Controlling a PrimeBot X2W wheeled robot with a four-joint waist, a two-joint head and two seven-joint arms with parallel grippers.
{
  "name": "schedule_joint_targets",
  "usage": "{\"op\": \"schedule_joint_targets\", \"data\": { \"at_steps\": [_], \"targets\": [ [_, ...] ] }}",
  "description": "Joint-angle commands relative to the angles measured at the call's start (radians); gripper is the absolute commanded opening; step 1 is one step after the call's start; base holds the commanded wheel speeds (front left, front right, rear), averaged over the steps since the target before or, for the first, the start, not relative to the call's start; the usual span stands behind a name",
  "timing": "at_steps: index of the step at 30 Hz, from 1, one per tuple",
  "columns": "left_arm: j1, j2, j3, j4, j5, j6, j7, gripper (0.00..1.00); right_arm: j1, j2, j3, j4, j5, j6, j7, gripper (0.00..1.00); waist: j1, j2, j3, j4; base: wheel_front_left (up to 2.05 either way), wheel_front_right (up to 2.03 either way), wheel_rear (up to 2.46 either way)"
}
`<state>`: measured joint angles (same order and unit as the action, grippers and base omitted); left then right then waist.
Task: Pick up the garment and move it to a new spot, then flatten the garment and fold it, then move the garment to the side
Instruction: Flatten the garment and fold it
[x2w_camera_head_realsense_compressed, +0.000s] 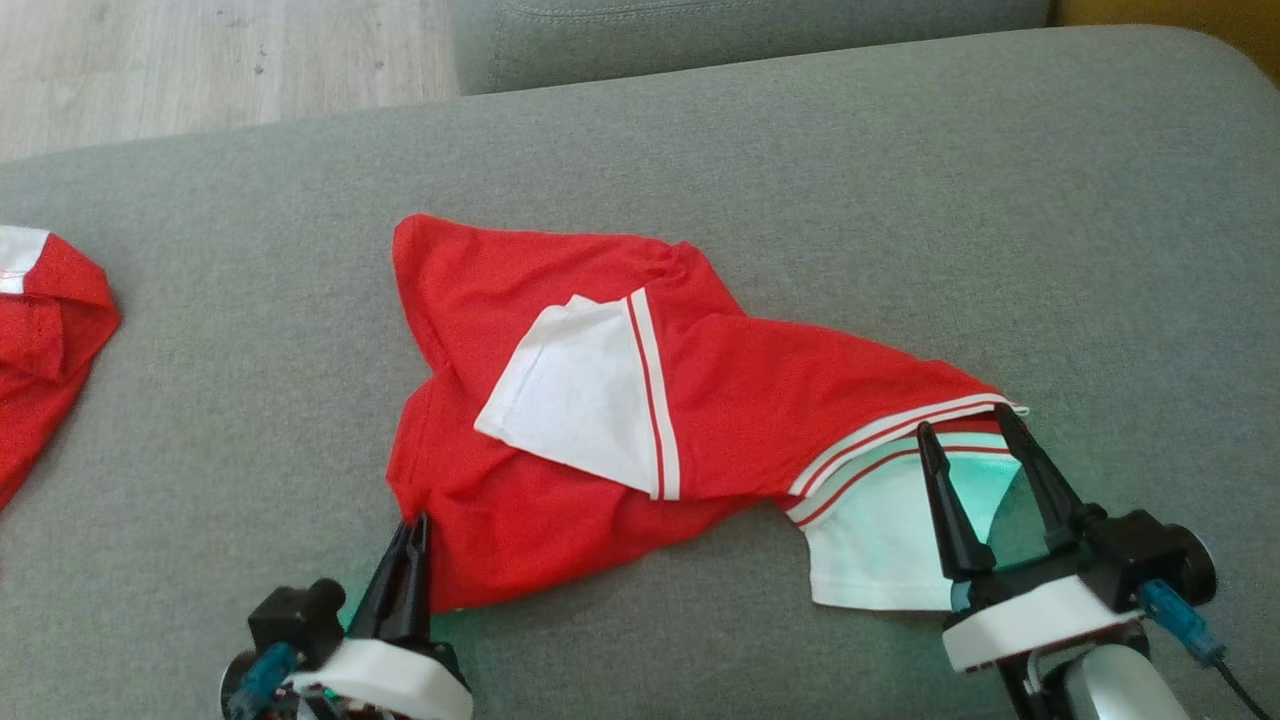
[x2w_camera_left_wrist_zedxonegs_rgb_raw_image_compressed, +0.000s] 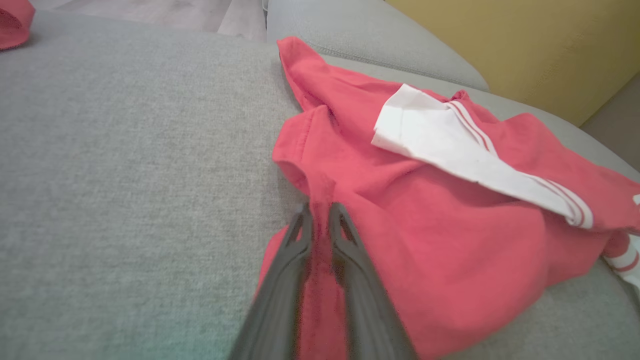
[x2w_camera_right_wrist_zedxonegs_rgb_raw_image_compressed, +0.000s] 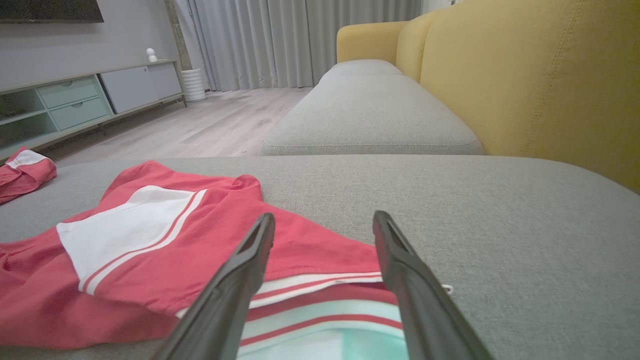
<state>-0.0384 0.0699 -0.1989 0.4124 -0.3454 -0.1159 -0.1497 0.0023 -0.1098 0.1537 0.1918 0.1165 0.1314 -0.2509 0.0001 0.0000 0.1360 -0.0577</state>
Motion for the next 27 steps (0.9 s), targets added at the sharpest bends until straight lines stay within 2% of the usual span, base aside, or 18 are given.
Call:
{"op": "schedule_joint_targets", "data": {
  "at_steps": [1,9,14,17,21,27],
  "targets": [
    [-0.026,0.016,0.020,-0.037,-0.012,-0.007,-0.008,0.00,-0.036,-0.015,0.021,-0.030,0.009,-0.001,-0.011,1.00,-0.0001,0.0000,-0.001,0.002,0.00,0.00,0.00],
    [-0.031,0.018,-0.005,-0.121,-0.072,-0.012,0.006,0.00,-0.051,-0.015,0.035,-0.026,0.018,-0.001,-0.011,1.00,-0.0001,0.0000,0.002,-0.002,0.00,0.00,0.00],
    [-0.083,0.013,-0.003,-0.214,-0.154,-0.013,0.057,0.00,-0.066,-0.012,0.044,-0.032,0.018,-0.001,-0.011,1.00,-0.0001,0.0000,0.031,-0.017,0.00,0.00,0.00],
    [-0.126,0.024,0.003,-0.229,-0.159,-0.008,0.087,0.00,-0.081,-0.011,0.049,-0.038,0.019,-0.001,-0.011,1.00,-0.0001,0.0000,0.057,-0.028,0.00,0.00,0.00],
    [-0.239,0.045,0.030,-0.214,-0.151,0.025,0.125,0.00,-0.117,-0.005,0.061,-0.048,0.023,-0.001,-0.011,1.00,-0.0001,0.0000,0.122,-0.060,0.00,0.00,0.00],
    [-0.381,0.095,0.058,-0.099,-0.122,0.079,0.189,0.00,-0.161,0.013,0.069,-0.047,0.032,-0.001,-0.011,1.00,-0.0001,0.0000,0.205,-0.117,0.00,0.00,0.00]
  ]
}}
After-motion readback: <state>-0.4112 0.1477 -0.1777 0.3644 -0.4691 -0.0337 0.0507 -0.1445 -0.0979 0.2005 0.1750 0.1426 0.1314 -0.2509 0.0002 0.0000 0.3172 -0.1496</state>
